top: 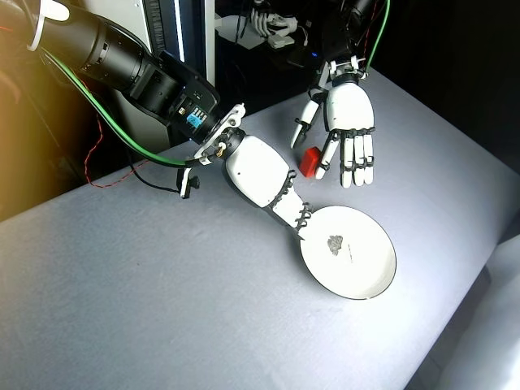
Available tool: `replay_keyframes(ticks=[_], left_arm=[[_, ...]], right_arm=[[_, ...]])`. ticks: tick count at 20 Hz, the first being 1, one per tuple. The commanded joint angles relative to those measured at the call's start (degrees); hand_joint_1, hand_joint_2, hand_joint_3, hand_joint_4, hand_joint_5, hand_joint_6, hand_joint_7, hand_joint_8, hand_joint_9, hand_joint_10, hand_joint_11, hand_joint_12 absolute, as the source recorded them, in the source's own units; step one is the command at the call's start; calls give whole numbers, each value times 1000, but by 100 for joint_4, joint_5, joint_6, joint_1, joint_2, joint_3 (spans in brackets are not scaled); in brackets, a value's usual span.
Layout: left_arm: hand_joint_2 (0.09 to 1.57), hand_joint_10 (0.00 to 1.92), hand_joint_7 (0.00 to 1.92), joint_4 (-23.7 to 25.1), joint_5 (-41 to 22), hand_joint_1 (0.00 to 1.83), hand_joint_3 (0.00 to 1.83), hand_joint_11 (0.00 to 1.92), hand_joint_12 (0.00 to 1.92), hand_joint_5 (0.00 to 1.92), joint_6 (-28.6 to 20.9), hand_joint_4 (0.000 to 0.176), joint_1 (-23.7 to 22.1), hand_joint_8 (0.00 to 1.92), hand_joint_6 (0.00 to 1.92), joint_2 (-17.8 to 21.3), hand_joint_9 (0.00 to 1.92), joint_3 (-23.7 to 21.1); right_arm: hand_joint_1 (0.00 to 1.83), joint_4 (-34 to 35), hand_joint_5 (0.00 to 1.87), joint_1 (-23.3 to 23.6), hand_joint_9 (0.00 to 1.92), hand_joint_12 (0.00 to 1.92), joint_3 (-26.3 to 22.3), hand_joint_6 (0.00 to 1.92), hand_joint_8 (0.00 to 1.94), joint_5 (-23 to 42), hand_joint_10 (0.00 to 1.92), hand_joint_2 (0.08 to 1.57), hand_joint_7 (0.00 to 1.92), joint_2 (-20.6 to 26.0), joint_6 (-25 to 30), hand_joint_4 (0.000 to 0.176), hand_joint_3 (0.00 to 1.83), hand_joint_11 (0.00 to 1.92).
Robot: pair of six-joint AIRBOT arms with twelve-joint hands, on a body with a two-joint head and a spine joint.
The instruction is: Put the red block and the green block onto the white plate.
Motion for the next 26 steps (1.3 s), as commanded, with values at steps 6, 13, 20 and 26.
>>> replay_keyframes(ticks=[6,13,20,26], left_arm=[[1037,12,203,316,-619,499,8,4,3,805,-54,122,66,5,5,-117,45,67],[1031,1,197,321,-623,506,3,2,2,821,-54,127,71,3,9,-251,31,127],[1011,11,208,320,-710,512,0,0,0,814,-55,129,89,9,8,-323,34,152],[1026,0,193,303,-721,489,1,0,0,780,-55,117,90,1,1,-341,15,166]], right_arm=[[706,-278,707,22,0,0,-6,0,9,361,0,882,217,12,33,113,1,0],[710,-278,723,20,0,0,13,9,11,367,0,879,223,10,23,112,0,0],[716,-284,732,19,16,0,12,9,16,367,5,879,281,1,10,94,0,0],[705,-284,759,21,27,0,12,16,17,367,9,884,309,1,11,106,0,0]])
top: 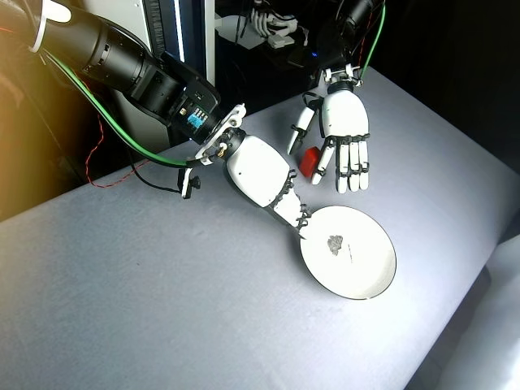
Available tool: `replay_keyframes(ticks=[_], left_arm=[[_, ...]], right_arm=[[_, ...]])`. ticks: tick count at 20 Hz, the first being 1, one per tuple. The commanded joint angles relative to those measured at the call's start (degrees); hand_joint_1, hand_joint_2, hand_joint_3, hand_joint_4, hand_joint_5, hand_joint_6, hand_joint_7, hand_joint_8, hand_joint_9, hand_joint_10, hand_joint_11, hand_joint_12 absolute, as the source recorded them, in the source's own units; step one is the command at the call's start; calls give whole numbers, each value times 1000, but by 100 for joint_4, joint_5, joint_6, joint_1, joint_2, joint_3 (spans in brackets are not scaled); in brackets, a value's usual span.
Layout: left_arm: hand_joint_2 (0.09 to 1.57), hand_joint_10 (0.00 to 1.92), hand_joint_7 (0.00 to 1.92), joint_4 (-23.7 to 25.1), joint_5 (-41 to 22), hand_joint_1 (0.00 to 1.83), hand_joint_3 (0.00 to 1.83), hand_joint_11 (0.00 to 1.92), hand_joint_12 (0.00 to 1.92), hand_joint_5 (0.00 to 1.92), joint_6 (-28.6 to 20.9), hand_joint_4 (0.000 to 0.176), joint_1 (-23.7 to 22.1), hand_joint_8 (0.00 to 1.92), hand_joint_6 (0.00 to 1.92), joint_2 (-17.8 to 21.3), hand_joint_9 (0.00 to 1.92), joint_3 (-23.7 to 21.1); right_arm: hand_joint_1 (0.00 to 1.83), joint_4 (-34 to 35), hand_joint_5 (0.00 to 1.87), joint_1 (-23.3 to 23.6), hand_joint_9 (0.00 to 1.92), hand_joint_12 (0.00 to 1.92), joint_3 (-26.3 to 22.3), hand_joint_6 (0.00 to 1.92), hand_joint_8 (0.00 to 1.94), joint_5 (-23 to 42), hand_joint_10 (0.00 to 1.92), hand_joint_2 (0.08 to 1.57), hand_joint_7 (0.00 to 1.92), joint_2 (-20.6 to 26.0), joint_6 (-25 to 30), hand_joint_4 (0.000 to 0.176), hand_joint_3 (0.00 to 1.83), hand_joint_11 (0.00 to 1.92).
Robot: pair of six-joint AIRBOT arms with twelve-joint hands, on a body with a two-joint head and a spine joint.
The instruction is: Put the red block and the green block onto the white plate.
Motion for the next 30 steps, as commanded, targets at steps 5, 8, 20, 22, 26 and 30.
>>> replay_keyframes(ticks=[5,8,20,22,26,30], left_arm=[[1022,4,193,278,-483,499,1,1,2,777,-16,125,-11,0,1,6,32,10],[1011,15,227,274,-491,531,0,31,18,798,-16,117,-10,11,9,6,66,15],[1095,9,341,337,-540,1020,0,0,255,1008,-84,176,54,5,923,9,124,55],[1087,4,350,337,-540,1032,0,0,289,1029,-84,176,54,4,898,9,117,54],[1084,5,387,335,-540,1031,1,0,494,1032,-84,176,30,2,898,10,153,53],[1081,6,426,319,-539,1034,3,0,417,1037,-49,176,-162,7,891,31,169,80]], right_arm=[[691,-273,758,24,2,0,-12,10,0,373,0,890,284,25,13,105,1,0],[707,-273,766,29,21,0,-12,11,10,374,8,891,308,25,13,90,1,0],[1008,-280,966,40,193,19,-15,992,2,373,6,1106,437,24,13,176,3,2],[1005,-281,961,42,193,24,-15,1001,0,373,4,1110,416,24,13,176,3,11],[1039,-291,1061,50,247,187,-18,840,1,370,5,1073,490,25,13,176,0,0],[1029,-293,1029,314,267,186,-53,892,3,374,5,1087,513,76,16,176,3,0]])
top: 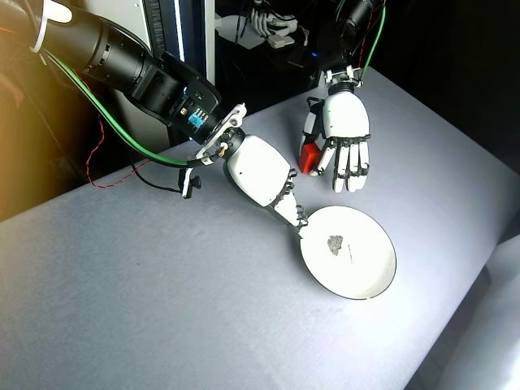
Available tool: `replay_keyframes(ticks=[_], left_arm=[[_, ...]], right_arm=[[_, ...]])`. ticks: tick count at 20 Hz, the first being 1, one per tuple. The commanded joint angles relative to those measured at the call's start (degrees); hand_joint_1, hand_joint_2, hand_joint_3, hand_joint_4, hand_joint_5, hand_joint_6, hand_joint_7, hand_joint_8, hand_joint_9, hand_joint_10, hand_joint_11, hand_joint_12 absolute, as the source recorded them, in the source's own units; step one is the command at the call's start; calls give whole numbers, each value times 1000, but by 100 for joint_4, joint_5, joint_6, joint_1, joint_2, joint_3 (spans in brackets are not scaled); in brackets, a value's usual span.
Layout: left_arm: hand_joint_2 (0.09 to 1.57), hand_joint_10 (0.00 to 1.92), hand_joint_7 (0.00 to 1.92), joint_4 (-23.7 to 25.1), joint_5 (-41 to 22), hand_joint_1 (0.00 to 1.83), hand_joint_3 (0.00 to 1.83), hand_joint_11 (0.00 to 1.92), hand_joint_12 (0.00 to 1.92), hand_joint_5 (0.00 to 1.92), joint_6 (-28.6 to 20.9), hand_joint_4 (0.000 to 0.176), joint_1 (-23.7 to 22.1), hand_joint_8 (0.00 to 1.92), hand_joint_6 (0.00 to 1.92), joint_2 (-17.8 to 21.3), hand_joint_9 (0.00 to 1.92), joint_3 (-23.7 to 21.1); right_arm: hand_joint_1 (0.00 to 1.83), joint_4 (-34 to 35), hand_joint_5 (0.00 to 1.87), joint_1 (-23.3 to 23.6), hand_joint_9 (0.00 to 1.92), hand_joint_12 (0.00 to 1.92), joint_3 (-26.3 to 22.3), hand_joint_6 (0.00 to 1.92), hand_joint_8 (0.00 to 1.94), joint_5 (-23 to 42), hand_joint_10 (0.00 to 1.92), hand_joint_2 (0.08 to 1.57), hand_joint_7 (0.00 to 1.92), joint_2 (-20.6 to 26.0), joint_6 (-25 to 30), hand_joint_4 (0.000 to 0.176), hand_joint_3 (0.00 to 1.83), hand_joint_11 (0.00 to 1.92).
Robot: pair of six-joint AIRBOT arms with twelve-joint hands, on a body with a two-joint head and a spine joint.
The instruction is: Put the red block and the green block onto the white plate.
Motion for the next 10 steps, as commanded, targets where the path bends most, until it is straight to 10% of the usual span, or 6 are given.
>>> replay_keyframes(ticks=[1,10], left_arm=[[1081,7,433,309,-522,1034,1,0,444,1039,34,176,-105,6,887,38,179,35],[1076,1,433,253,272,1035,2,0,542,1046,183,176,-1116,1,874,-121,206,700]], right_arm=[[1032,-343,1038,137,281,220,-46,878,4,387,7,1085,526,90,23,176,0,0],[1037,-462,1050,771,340,307,385,860,5,521,12,1076,576,23,113,176,1,0]])
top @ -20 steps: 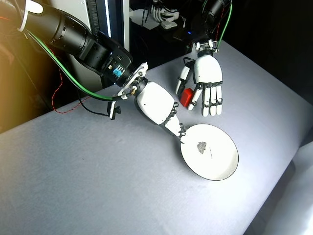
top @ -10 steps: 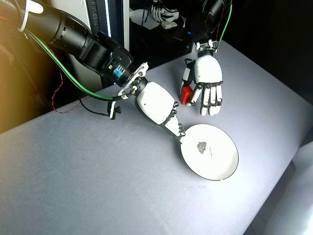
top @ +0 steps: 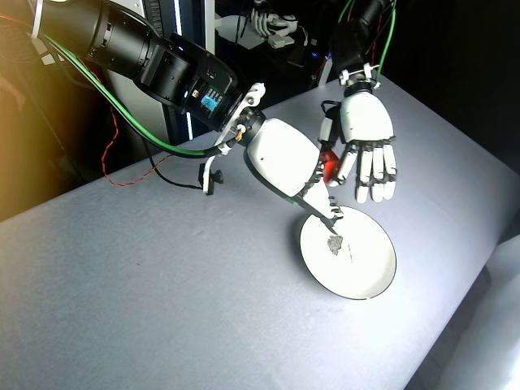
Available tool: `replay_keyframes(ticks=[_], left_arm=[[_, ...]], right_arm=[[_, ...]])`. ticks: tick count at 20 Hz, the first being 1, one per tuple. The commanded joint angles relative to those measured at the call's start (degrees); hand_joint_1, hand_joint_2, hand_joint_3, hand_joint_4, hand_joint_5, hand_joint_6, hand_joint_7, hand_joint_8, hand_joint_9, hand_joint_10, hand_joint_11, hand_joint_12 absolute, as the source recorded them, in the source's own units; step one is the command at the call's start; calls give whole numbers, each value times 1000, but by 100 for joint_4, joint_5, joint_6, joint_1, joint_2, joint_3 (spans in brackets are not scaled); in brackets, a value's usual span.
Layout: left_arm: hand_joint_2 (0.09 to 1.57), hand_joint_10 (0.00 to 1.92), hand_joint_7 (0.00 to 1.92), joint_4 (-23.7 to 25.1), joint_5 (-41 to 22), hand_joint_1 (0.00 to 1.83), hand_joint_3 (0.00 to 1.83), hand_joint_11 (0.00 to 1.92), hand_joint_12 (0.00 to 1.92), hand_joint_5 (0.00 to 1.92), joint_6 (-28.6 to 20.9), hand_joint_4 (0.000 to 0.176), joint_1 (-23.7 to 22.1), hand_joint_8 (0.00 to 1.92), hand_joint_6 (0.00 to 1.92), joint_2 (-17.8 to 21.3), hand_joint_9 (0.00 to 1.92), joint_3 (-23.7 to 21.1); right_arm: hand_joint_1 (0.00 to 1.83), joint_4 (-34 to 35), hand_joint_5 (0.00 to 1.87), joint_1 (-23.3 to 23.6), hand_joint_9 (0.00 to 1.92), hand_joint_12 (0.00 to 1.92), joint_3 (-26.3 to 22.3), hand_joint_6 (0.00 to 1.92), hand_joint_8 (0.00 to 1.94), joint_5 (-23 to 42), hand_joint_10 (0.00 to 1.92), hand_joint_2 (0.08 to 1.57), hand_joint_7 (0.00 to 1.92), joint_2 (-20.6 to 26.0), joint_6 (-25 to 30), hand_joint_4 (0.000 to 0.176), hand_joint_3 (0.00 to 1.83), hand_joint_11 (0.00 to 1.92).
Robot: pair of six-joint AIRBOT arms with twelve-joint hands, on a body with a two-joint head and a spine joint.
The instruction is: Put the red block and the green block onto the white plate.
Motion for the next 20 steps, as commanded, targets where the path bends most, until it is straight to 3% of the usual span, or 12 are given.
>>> replay_keyframes(ticks=[1,3,5,8,13,17,20], left_arm=[[1075,1,436,309,-297,1036,0,0,528,1050,-16,176,-129,1,867,-8,198,74],[1076,4,451,376,-130,1036,0,0,529,1050,-114,176,-280,3,866,-122,210,304],[1097,11,419,433,-107,1015,6,0,534,999,-239,176,-372,9,950,-262,193,535],[1076,8,447,525,-103,1036,0,0,648,1049,-440,176,-488,4,869,-489,214,953],[1084,5,410,918,-47,1031,2,0,578,1030,-982,176,-590,0,902,-885,216,1692],[1111,9,396,1117,-36,1005,7,0,631,968,-1245,176,-606,7,1002,-1039,235,2063],[1092,7,436,1223,3,1026,0,0,763,1019,-1366,176,-605,7,921,-1063,254,2197]], right_arm=[[1036,-435,1049,103,351,325,133,861,5,368,14,1077,583,-48,96,176,0,0],[1041,-436,1065,148,375,438,534,833,3,353,15,1070,601,-269,180,176,0,0],[1032,-487,1039,133,366,435,939,874,0,330,8,1080,578,-481,270,176,2,0],[1034,-824,1042,37,374,497,1362,868,1,305,6,1079,584,-720,682,176,1,0],[1020,-823,1004,-44,351,446,1579,930,4,380,5,1096,554,-829,742,176,3,0],[1043,-823,1065,-70,411,717,1641,830,6,460,20,1071,596,-890,766,176,0,0],[1038,-823,1049,-70,419,720,1653,857,7,462,14,1077,612,-890,787,176,0,0]])
